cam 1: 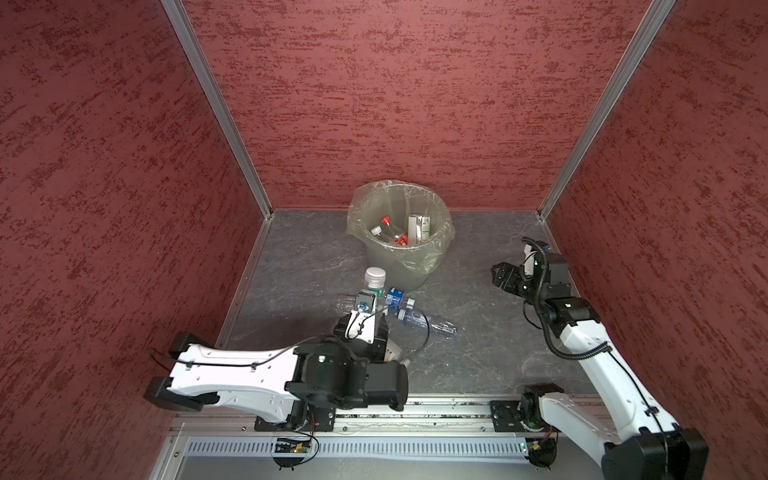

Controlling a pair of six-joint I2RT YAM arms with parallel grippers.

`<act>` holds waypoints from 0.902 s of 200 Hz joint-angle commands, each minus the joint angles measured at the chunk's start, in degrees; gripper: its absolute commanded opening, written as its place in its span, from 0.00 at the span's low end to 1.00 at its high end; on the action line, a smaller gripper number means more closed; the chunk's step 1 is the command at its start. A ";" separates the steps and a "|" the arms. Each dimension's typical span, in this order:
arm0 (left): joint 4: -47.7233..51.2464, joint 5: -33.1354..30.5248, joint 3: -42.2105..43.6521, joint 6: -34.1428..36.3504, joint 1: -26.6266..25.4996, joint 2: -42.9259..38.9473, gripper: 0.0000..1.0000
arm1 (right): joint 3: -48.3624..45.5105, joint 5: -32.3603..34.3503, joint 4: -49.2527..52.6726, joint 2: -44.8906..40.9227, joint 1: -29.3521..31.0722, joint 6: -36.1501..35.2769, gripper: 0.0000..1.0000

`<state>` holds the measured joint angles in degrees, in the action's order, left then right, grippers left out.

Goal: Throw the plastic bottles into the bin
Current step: 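Carry the green-labelled bottle over the bin with the left gripper, then release the bottle into the bin while the right gripper moves toward the pile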

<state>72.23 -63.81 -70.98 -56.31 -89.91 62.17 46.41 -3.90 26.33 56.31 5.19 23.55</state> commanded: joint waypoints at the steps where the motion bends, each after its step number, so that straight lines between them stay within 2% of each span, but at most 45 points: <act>1: -28.52 8.00 2.67 31.67 7.65 -7.79 0.46 | -0.30 -0.76 -1.54 -0.48 -0.31 -0.35 0.88; 7: -32.70 12.25 2.95 34.41 11.88 -9.13 0.46 | -0.29 -0.77 -1.54 -0.42 -0.27 -0.36 0.88; 18: -36.58 23.99 1.36 38.07 21.75 -9.14 0.47 | -0.32 -0.76 -1.63 -0.50 -0.28 -0.40 0.88; 37: -37.82 40.62 -6.68 41.05 37.49 -2.47 0.47 | -0.28 -0.73 -1.67 -0.42 -0.28 -0.40 0.88; 49: -39.07 47.08 -13.18 43.11 42.80 3.73 0.47 | -0.13 -0.79 -1.41 -0.48 -0.27 -0.39 0.88; 66: -38.16 53.32 -24.50 45.53 47.71 14.13 0.48 | 0.06 -0.71 -1.21 -0.84 -0.27 -0.39 0.88; 79: -35.04 60.04 -34.47 45.39 52.35 23.58 0.51 | 0.06 -0.52 -0.87 -1.33 -0.26 -0.41 0.88; 86: -33.16 62.15 -39.41 45.05 54.36 28.57 0.57 | 0.00 -0.42 -0.66 -1.63 -0.27 -0.41 0.88; 94: -30.52 63.43 -44.43 44.52 56.05 33.79 0.66 | 0.02 -0.34 -0.34 -2.05 -0.30 -0.41 0.88; 105: -27.19 62.54 -50.48 43.58 57.68 39.53 0.87 | 0.02 -0.23 0.02 -2.66 -0.31 -0.44 0.88; 108: -26.09 62.28 -51.95 43.31 58.00 40.91 0.96 | 0.05 -0.31 0.10 -2.82 -0.23 -0.44 0.88; 111: -25.00 61.74 -53.27 42.97 58.34 42.05 1.00 | 0.03 -0.32 0.17 -2.99 -0.25 -0.44 0.88; 128: -23.36 59.43 -55.13 41.43 59.13 44.02 1.00 | 0.01 -0.23 0.55 -3.62 -0.29 -0.42 0.88; 153: -29.90 58.93 -47.42 41.17 58.80 37.88 1.00 | 0.00 -0.99 0.14 -3.20 -0.28 -0.43 0.89; 180: -30.35 58.44 -45.55 41.97 58.30 33.52 1.00 | 0.13 -3.39 -0.38 -1.96 -0.24 -0.61 0.89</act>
<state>44.58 -5.85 -116.16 -14.72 -30.98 103.07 46.44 -4.93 26.41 53.76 5.15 23.53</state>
